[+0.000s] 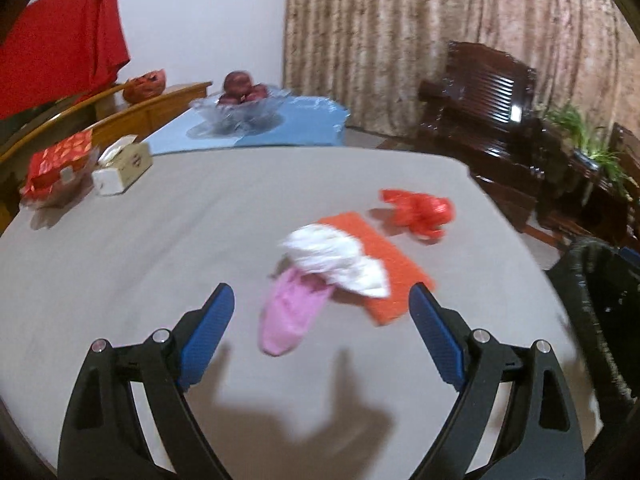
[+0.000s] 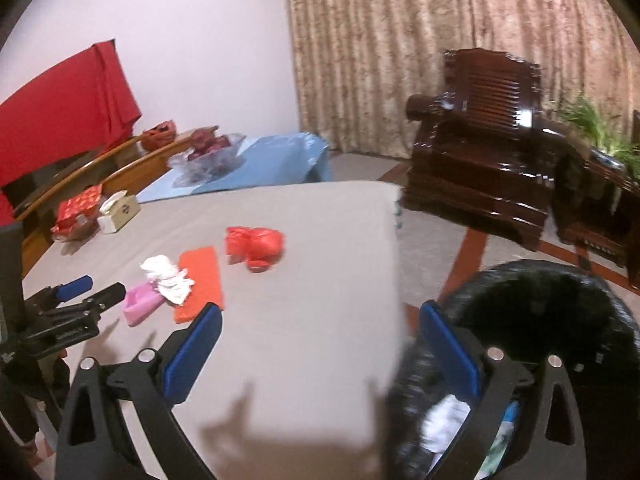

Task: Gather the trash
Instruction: 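Move both open tools back to the trash on the table, then grasp the white tissue with the left tool while the right tool grasps the red bag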

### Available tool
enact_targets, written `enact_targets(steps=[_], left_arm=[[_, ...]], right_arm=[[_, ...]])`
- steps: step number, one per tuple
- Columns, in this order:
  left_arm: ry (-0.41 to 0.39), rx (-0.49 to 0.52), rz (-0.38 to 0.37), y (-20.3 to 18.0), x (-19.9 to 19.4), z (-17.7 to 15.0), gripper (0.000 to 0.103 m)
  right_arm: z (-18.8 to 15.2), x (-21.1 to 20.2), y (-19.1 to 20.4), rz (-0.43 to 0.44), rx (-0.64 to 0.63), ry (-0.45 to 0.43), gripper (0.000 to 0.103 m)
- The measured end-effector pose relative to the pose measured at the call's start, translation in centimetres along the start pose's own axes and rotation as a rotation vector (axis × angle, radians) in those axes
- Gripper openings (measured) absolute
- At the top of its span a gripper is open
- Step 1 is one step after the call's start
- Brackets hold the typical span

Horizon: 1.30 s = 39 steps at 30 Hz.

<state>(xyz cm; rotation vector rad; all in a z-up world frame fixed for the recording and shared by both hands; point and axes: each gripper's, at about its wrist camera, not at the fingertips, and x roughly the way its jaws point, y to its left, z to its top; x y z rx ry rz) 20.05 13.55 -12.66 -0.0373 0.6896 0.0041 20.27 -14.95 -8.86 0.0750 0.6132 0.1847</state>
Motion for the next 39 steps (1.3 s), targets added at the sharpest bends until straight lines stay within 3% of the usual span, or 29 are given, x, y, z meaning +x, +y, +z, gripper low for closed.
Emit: enact_targets(steps=[7,10,21,22,25,29,39], left_arm=[[0.064,-0.040,0.018,2.0,3.3,-0.7,0.080],[0.052,-0.073,0.001,2.2,3.5,-0.4,0.078],[0.029,-0.037,-0.048,-0.7,6.7,1.9,0.074],[0.036,-0.033,-0.049,-0.9,7.0,2.0,0.071],[0.071,-0.034,-0.060,-1.2,8.4,2.1,0.049],[0.062,-0.028,-0.066,-1.6,8.5,2.2,0.033],[-0.008,-0.051,-0.088,-1.0,7.9,3.7,0.025]], right_arm=[[-0.5,4.6,3.2,0.027,-0.049,0.061,0.091],[-0.6,5.6,3.7,0.029,-0.065,0.075,0.090],[0.6,8.9,2.7,-0.017,-0.061,0.087,0.084],[0.9,9.2,2.6,-0.019,-0.064,0.085,0.084],[1.7,10.3,2.6,-0.008,-0.066,0.082,0.084],[2.7,12.1,2.8,0.020,-0.054,0.081,0.084],[4.4,17.6,5.0,0.051,-0.080,0.116,0.089]])
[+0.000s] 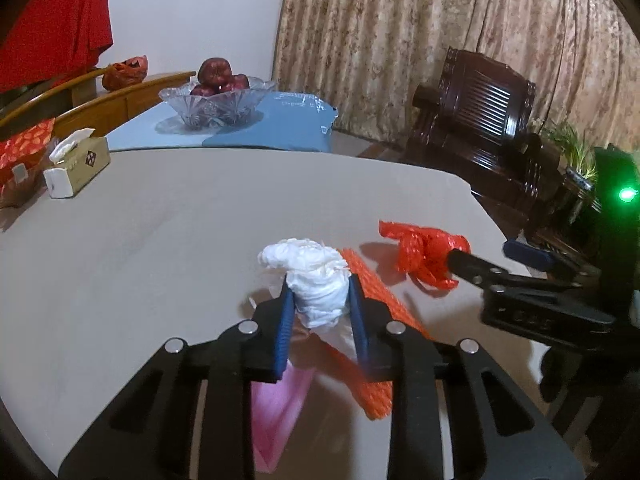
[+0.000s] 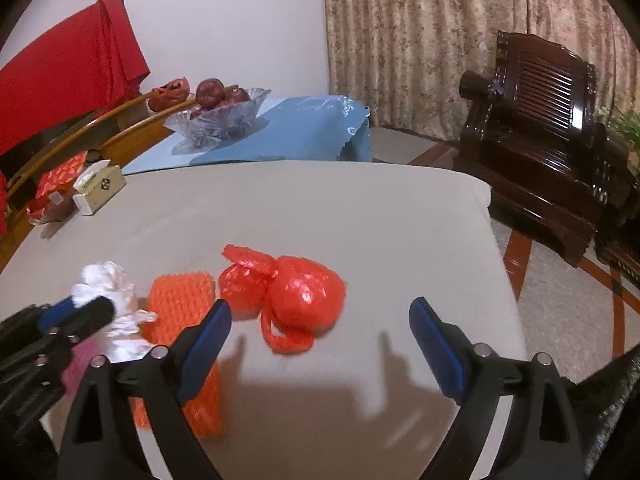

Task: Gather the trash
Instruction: 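Grasp the white tissue with the left tool while the right tool grasps the red bag, then carry the tissue and red bag over the bin and open both tools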

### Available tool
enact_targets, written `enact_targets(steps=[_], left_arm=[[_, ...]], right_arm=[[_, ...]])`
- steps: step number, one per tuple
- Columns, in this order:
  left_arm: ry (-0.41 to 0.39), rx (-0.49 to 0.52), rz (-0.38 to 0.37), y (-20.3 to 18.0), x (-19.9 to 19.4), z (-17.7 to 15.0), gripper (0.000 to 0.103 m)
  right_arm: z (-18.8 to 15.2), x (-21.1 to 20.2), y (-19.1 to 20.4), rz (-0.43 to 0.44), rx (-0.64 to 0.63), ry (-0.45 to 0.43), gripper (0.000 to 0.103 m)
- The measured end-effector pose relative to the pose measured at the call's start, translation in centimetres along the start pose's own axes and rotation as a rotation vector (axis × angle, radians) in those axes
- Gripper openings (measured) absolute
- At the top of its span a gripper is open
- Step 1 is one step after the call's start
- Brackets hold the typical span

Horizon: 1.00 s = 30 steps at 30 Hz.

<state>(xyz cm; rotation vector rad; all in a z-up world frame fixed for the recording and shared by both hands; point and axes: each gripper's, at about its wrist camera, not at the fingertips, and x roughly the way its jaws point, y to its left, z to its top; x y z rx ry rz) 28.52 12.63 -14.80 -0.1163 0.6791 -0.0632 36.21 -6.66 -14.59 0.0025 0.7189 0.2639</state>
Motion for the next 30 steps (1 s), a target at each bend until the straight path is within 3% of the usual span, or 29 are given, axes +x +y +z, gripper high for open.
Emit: enact_targets(steps=[3,4,6,8,11,21,30], left_arm=[[0.006,-0.004,0.005,0.3,0.8,0.2,0.025],[0.009,-0.004,0.008,0.3,1.1,0.2,0.025],[0.013,-0.006,0.010,0.4,1.6,0.4,0.025],[0.013,-0.005,0.012,0.3,1.7,0.4,0.025],[0.015,-0.005,0.016,0.0,1.6,0.4,0.025],[-0.044,0.010,0.017,-1.7,-1.7,1.4,0.025],[-0.076,0.031,-0.051,-5.2,-6.1,1.3,0.025]], right_arm=[[0.1,1.6,0.1,0.002,0.005,0.039,0.088],[0.2,2.2,0.0,0.016,0.012,0.062,0.083],[0.4,2.8,0.0,0.039,0.025,0.085,0.071],[0.6,3.3,0.0,0.055,0.024,0.105,0.043],[0.6,3.1,0.1,0.076,0.021,0.111,0.037],[0.6,-3.6,-0.8,0.046,0.034,-0.014,0.036],[-0.9,-11.3,-2.5,0.016,0.074,-0.097,0.036]])
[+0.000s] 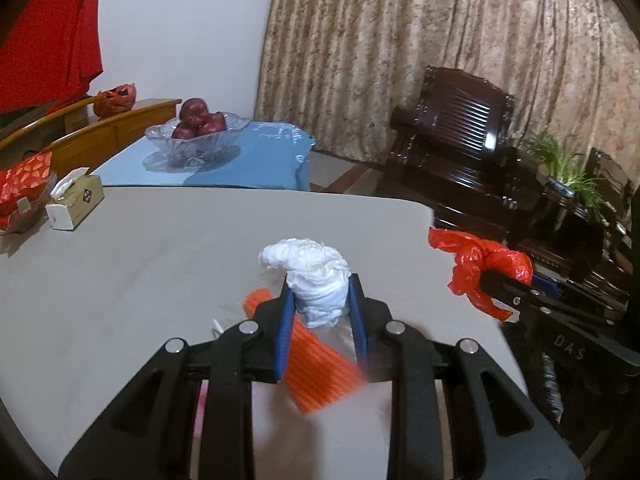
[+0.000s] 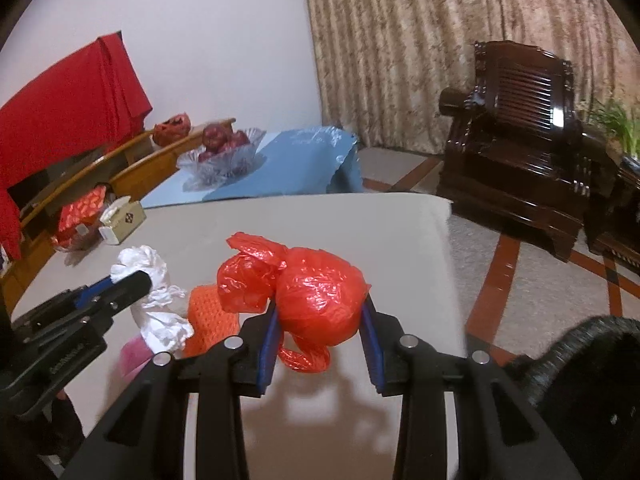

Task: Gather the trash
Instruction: 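Carry the tissue and red bag over the bin and open both tools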

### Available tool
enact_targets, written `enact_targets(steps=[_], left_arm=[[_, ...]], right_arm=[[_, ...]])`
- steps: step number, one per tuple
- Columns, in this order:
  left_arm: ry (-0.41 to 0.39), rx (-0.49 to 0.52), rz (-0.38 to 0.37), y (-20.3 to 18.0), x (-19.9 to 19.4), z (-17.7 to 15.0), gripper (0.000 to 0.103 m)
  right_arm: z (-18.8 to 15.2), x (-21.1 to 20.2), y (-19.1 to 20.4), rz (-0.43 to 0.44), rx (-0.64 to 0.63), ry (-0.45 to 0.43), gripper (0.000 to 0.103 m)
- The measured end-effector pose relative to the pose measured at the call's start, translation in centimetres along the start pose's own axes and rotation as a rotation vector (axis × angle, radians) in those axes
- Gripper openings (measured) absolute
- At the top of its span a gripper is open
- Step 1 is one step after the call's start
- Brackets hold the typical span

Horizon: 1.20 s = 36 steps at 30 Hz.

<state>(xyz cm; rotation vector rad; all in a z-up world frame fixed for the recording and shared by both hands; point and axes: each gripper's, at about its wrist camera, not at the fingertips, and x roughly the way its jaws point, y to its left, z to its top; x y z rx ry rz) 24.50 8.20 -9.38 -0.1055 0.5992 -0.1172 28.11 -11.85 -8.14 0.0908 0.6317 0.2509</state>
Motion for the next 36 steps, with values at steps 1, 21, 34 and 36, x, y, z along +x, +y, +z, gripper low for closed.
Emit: enact_targets(steps=[1,21,34,36], left_arm=[[0.000,0.003,-0.006,-0.4,-0.4,-0.1,0.025],[0.004,0.130,-0.191,-11.9,-6.5,-3.1,0.025],[0.032,0.211,-0.325,-19.0,-6.6,-5.7,0.025],[0.027,0.221,-0.345,-20.3,-6.5,-5.8,0.025]], right_arm=[[-0.2,-0.8,-0.3,-0.003,0.004,-0.007,0.036],[-4.7,-15.2,-8.2,-0.168,0.077,-0.083,0.036],[-8.1,-21.0,-14.4,-0.313,0.163,-0.106,0.036],[-8.5,-21.8,-15.3,-0.332,0.174,-0.111,0.036]])
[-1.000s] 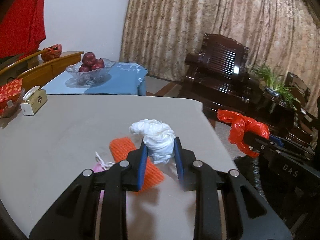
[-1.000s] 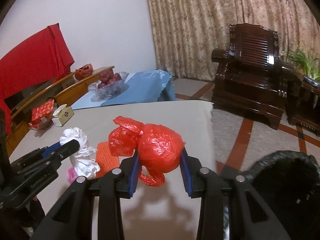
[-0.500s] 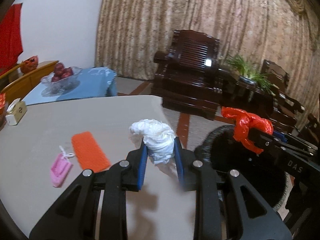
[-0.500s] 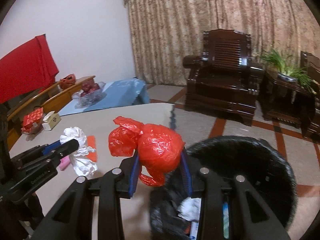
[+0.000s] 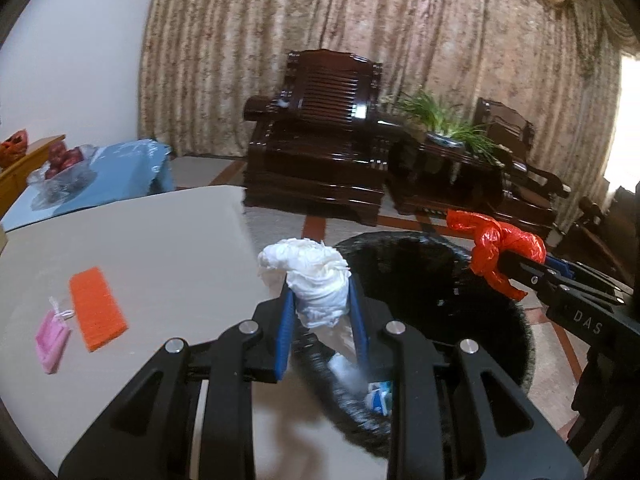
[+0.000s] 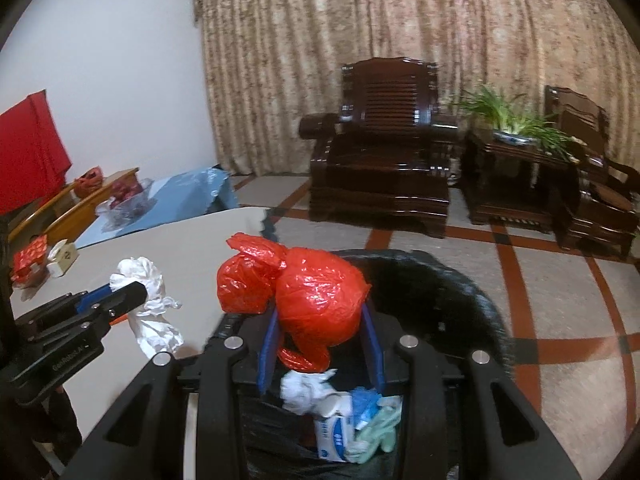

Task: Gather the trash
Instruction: 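Carry the tissue and red bag over the bin and open both tools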

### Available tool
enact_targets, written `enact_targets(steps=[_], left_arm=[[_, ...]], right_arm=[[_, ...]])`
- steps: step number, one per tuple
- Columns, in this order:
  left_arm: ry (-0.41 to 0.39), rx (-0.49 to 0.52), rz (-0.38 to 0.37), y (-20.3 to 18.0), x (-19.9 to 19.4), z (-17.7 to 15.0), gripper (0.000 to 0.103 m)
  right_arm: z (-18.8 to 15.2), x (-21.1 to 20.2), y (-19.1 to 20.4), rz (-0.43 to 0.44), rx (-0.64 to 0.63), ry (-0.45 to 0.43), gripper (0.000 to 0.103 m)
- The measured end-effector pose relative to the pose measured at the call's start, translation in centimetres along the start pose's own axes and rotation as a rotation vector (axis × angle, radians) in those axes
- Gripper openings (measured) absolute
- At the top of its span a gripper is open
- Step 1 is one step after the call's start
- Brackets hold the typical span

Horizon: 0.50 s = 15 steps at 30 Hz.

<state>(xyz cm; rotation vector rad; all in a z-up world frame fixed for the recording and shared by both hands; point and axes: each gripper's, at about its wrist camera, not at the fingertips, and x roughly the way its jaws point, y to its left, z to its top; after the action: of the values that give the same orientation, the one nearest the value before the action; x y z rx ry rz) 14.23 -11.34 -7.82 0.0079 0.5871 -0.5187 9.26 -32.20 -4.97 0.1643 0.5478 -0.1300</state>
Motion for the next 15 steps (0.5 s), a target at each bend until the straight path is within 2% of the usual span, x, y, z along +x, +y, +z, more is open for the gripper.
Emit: enact_targets(steps=[6,15], left_arm=[[0.004,0.033,-0.039,-2.9,1.6,0.2,0.025],[0.050,0.074,-0.087,-6.4,5.4,-0.4,0.025]], right_arm=[[-0.7,-0.9,-2.7,-0.051,0.020,0.001,0.036],[-2.3,-0.3,-6.3,-0.108,0.061,0.044,0.036]])
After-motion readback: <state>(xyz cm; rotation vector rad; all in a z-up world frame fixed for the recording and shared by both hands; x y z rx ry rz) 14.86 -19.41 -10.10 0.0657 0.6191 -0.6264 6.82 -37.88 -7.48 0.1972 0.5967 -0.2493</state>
